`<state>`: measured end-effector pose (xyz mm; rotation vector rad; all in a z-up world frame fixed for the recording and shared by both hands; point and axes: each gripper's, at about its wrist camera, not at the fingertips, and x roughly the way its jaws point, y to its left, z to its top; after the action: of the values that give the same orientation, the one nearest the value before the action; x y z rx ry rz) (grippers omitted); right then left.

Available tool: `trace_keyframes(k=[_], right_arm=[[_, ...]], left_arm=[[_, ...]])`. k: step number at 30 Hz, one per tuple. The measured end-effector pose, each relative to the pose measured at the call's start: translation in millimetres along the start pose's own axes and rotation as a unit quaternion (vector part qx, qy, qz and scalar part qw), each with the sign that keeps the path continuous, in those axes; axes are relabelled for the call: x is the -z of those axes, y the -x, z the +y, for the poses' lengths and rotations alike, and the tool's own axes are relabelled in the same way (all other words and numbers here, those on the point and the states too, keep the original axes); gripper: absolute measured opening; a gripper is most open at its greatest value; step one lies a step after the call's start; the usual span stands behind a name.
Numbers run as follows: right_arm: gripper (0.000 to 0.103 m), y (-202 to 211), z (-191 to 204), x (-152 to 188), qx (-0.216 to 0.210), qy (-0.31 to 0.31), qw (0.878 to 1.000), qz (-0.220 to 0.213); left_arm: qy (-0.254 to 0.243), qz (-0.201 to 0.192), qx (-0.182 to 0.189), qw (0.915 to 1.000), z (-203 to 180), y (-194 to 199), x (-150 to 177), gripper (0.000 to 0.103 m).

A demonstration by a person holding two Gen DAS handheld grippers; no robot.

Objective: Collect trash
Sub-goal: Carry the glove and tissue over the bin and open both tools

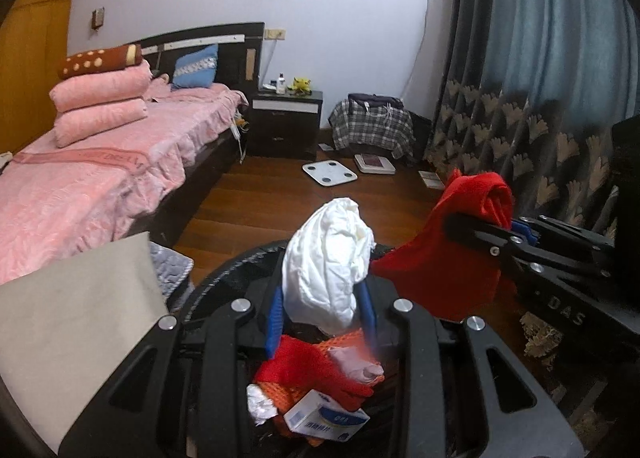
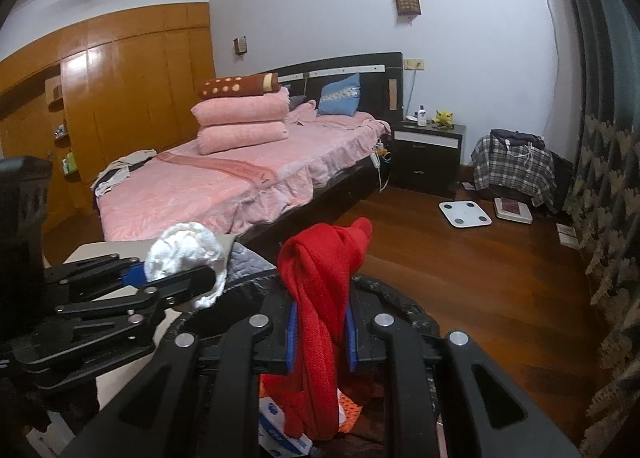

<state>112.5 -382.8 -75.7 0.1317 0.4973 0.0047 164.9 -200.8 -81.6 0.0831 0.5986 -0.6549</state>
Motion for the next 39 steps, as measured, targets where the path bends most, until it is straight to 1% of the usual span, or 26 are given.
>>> trace_keyframes(k=[6, 18, 20, 21, 22, 23, 24, 25, 26, 27, 28, 29, 30, 31, 32, 34, 37, 39], right_arm=[[0.018, -16, -16, 9, 0.006, -0.014, 1.000, 0.018], [0.018, -66, -33, 20, 0.007, -0.018, 0.999, 0.049], [0.018, -72, -34, 21, 0.007, -0.018, 0.998, 0.053], [0.021, -76, -35, 23, 0.003, -0.018, 0.998, 0.059], [0.031, -80, -36, 24, 0.003, -0.016, 0.998, 0.067], [0.037, -82, -36, 26, 0.008, -0.014, 0.997, 0.070], [0.041, -83, -36, 26, 0.010, -0.012, 0.997, 0.072], [0.048, -84, -37, 28, 0.011, -0.010, 0.997, 0.075], [0.053, -84, -38, 29, 0.012, -0.010, 0.997, 0.076], [0.056, -83, -39, 30, 0.014, -0.010, 0.997, 0.076], [0.063, -82, -39, 32, 0.016, -0.010, 0.997, 0.076], [0.073, -80, -39, 32, 0.019, -0.010, 0.997, 0.075], [0.078, -76, -40, 33, 0.026, -0.012, 0.997, 0.073], [0.084, -74, -39, 32, 0.029, -0.013, 0.997, 0.072], [0.088, -71, -38, 32, 0.029, -0.014, 0.997, 0.071], [0.095, -64, -37, 31, 0.029, -0.015, 0.997, 0.069], [0.097, -52, -34, 27, 0.021, -0.015, 0.998, 0.062], [0.097, -43, -30, 24, 0.015, -0.015, 0.998, 0.059]], left_arm=[[-0.004, 0.024, -0.002, 0.9997, 4, -33, 2, 0.030], [-0.005, 0.055, -0.015, 0.9984, 18, -76, 2, 0.030], [-0.004, 0.058, -0.015, 0.9982, 19, -82, 1, 0.033], [-0.002, 0.063, -0.011, 0.9980, 21, -86, 0, 0.036], [-0.001, 0.065, -0.009, 0.9978, 23, -88, 0, 0.040], [0.001, 0.066, -0.005, 0.9978, 25, -89, 1, 0.048], [0.003, 0.068, -0.003, 0.9977, 27, -89, 1, 0.052], [0.007, 0.068, -0.006, 0.9976, 31, -89, 2, 0.059], [0.011, 0.068, -0.007, 0.9976, 34, -88, 3, 0.062], [0.017, 0.070, -0.007, 0.9974, 38, -87, 4, 0.063], [0.020, 0.071, -0.008, 0.9973, 40, -86, 5, 0.065], [0.022, 0.071, -0.011, 0.9971, 42, -84, 5, 0.069], [0.022, 0.071, -0.014, 0.9972, 43, -82, 5, 0.071], [0.020, 0.069, -0.017, 0.9973, 44, -78, 5, 0.075], [0.018, 0.067, -0.021, 0.9974, 44, -74, 4, 0.080], [0.017, 0.059, -0.033, 0.9976, 46, -63, 3, 0.085], [0.022, 0.050, -0.045, 0.9975, 50, -42, 2, 0.090], [0.027, 0.045, -0.051, 0.9973, 53, -27, 2, 0.090]])
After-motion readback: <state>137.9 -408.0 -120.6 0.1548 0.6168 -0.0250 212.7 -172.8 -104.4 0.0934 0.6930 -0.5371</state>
